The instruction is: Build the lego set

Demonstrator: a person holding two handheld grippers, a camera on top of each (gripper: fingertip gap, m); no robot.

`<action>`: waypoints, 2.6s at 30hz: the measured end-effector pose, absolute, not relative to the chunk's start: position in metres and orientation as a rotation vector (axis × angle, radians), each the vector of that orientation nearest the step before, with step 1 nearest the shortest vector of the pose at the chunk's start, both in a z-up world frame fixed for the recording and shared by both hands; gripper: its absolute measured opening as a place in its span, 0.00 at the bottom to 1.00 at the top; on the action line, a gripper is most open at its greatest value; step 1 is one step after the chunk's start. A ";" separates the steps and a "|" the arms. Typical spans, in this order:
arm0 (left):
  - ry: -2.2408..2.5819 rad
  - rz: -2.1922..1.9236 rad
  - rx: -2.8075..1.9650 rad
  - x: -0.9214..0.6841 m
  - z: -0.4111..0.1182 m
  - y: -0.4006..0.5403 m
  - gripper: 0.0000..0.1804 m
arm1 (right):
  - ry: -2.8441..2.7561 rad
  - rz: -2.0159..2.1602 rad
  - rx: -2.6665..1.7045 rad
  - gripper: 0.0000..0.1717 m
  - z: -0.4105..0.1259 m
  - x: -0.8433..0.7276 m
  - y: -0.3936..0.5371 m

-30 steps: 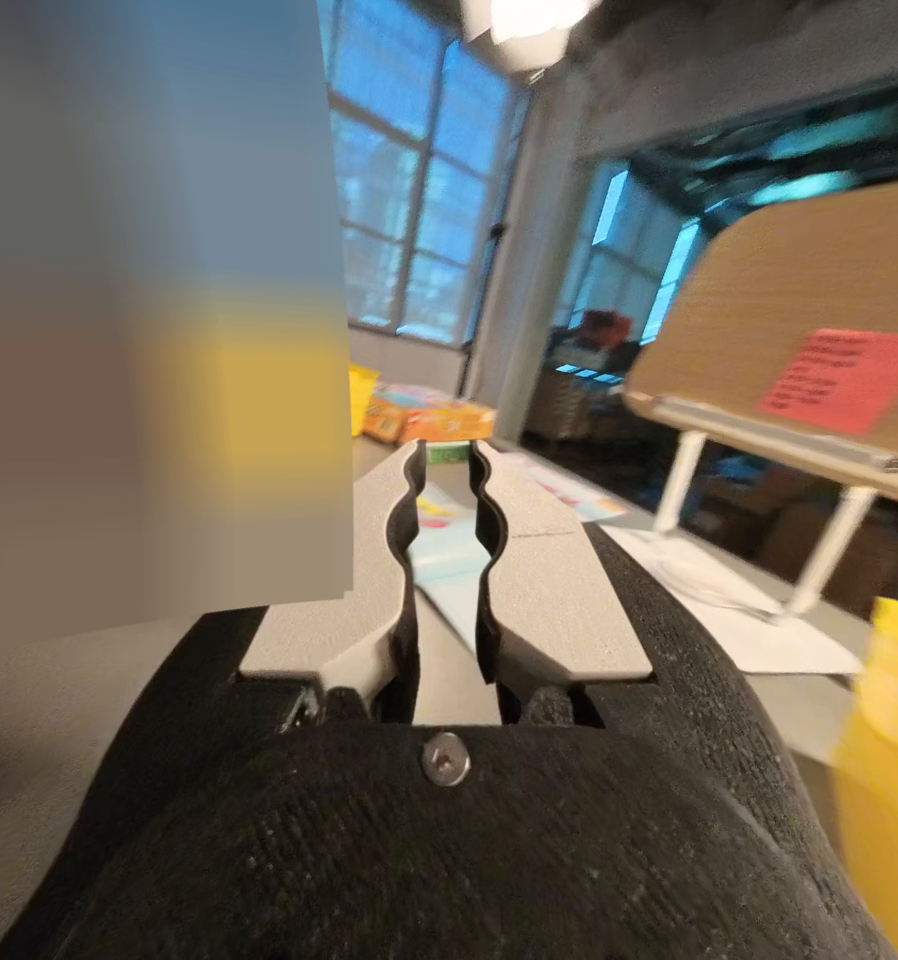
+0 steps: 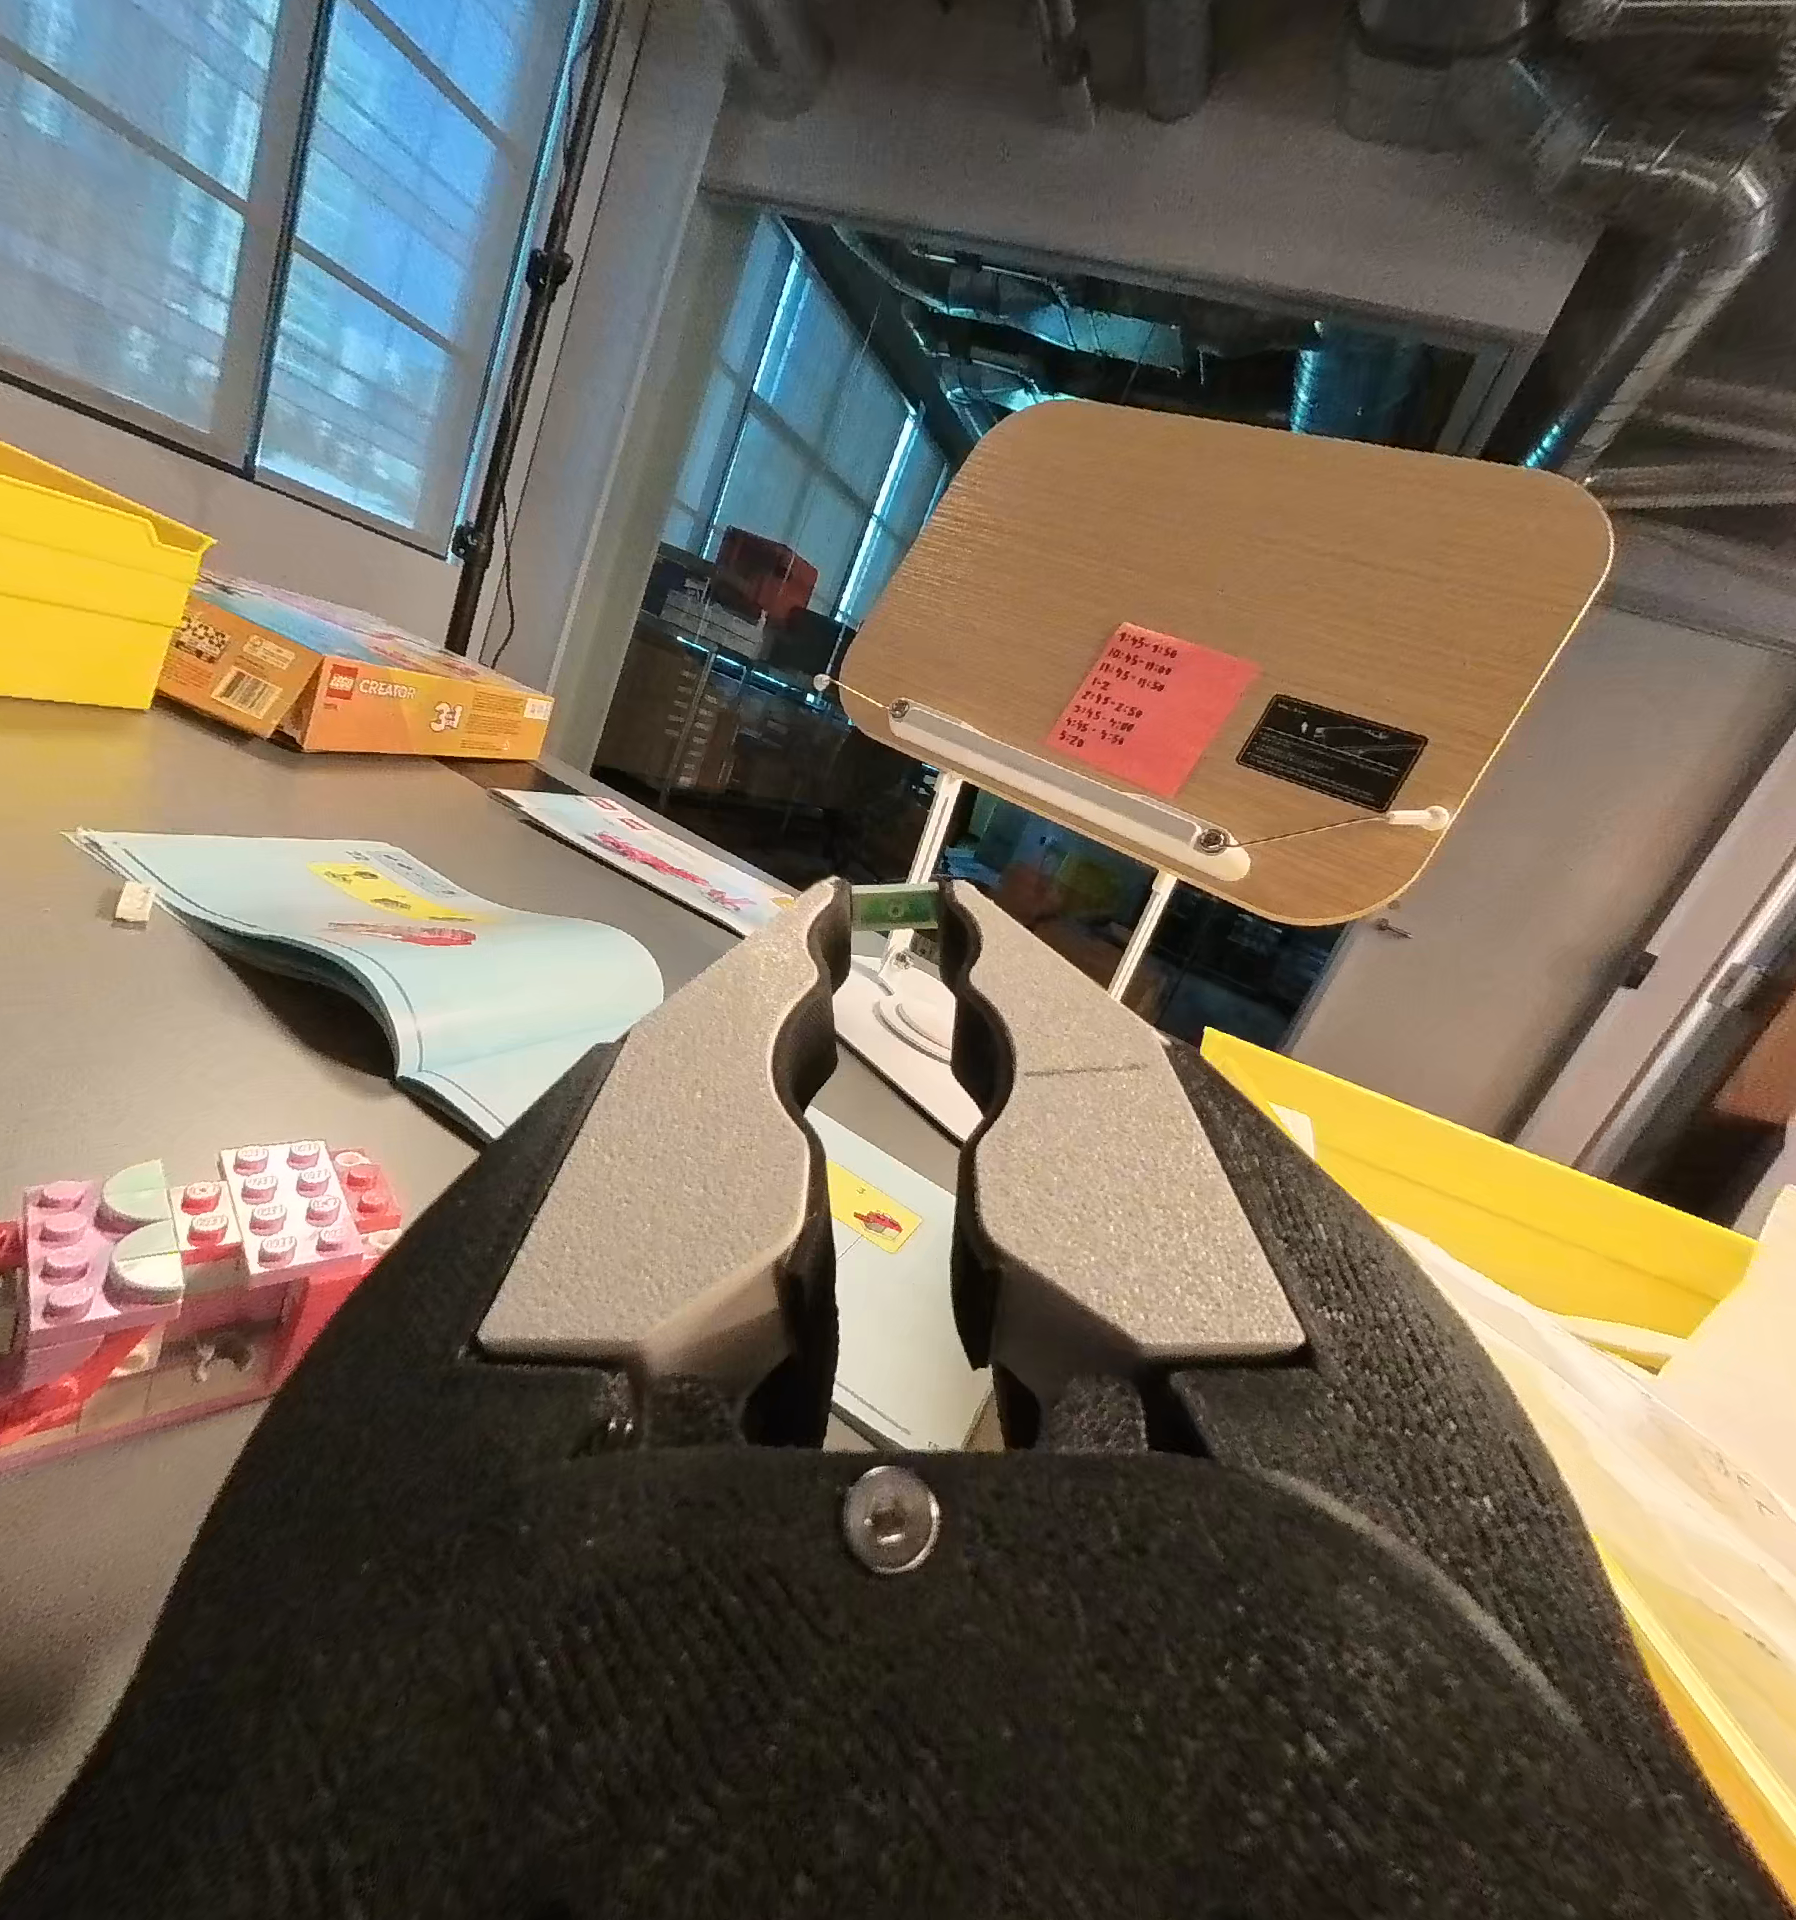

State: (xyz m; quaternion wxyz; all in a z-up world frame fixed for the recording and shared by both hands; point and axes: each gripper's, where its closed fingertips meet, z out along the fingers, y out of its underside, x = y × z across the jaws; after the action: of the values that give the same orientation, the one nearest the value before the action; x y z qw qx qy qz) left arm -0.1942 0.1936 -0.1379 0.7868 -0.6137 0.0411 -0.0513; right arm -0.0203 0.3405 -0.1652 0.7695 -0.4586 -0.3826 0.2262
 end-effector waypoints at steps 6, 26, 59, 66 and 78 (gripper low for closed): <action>0.033 -0.078 -1.397 -0.217 -0.109 0.199 0.42 | -0.821 0.502 -0.999 0.09 -0.165 -0.019 0.341; -0.404 0.555 -1.995 -0.392 -0.170 0.077 0.37 | -0.822 0.497 -0.990 0.09 -0.163 -0.020 0.338; -0.515 0.263 -2.426 -0.363 -0.247 0.074 0.04 | -0.842 0.495 -1.009 0.09 -0.168 -0.022 0.339; -0.528 0.208 -2.439 -0.351 -0.247 0.078 0.06 | -0.845 0.496 -1.009 0.09 -0.168 -0.023 0.338; -0.497 0.014 -2.408 -0.326 -0.245 0.093 0.15 | -0.850 0.501 -1.007 0.09 -0.168 -0.023 0.337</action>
State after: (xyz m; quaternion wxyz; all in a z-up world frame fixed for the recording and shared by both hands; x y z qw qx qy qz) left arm -0.3259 0.0932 -0.2447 0.3348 -0.9229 -0.1904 0.0052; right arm -0.0232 0.3374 -0.1682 0.7617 -0.4626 -0.3909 0.2300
